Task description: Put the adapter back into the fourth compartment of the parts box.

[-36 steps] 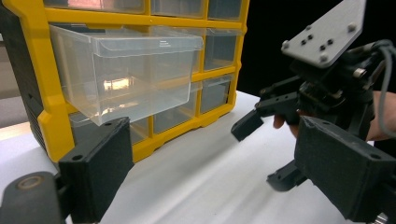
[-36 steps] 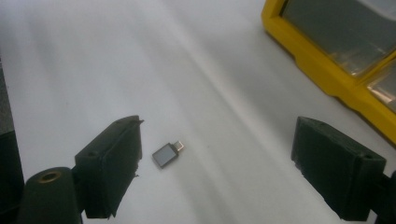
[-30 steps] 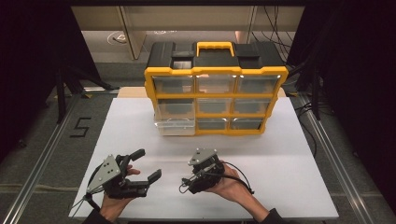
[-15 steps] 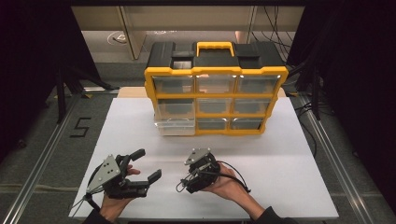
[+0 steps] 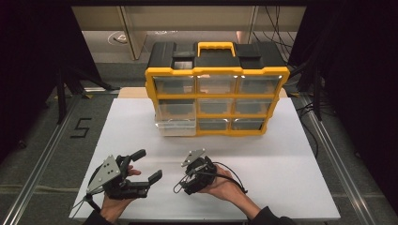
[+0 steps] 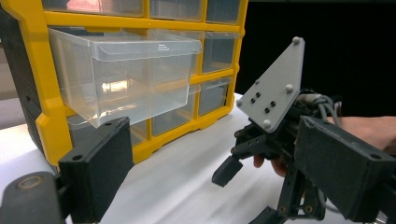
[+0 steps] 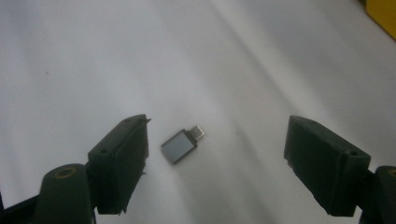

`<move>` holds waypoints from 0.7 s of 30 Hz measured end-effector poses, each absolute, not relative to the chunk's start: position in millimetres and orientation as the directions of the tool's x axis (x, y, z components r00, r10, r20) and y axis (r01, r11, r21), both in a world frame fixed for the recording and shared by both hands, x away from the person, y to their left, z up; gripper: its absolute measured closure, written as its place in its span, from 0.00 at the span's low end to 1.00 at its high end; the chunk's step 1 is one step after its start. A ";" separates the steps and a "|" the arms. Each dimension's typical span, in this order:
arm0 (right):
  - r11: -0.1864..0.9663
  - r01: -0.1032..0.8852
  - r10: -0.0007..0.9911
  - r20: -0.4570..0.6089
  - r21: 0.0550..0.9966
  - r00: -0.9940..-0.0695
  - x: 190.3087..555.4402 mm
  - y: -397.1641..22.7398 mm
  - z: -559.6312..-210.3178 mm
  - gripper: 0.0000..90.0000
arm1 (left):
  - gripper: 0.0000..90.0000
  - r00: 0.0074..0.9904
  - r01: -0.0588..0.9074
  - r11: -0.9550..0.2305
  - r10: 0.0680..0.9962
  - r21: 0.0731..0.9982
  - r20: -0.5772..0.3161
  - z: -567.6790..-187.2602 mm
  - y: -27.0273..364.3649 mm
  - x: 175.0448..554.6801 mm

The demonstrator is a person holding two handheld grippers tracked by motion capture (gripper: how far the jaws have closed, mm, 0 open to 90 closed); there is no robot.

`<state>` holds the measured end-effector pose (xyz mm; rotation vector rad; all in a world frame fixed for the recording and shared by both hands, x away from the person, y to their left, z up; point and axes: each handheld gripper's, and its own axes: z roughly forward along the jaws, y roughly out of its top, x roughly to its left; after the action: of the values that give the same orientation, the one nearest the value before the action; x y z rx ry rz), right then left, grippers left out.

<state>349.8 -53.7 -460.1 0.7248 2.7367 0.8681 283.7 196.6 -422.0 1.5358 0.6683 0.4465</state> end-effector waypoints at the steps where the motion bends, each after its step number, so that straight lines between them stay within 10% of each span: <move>1: 0.716 0.404 0.502 -0.019 0.569 -0.864 350.2 -50.9 -462.0 0.26 | 0.12 0.751 0.143 0.011 0.651 0.990 -0.116 -422.0 196.6 283.7; 21: 0.756 0.427 0.504 -0.025 0.496 -0.863 352.5 -31.1 -474.2 0.42 | 0.12 0.756 0.141 0.017 0.644 0.990 -0.119 -421.5 197.4 283.6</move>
<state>352.5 -31.1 -474.2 0.7466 2.7947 0.7328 283.6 197.4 -421.5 1.5303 0.6613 0.4383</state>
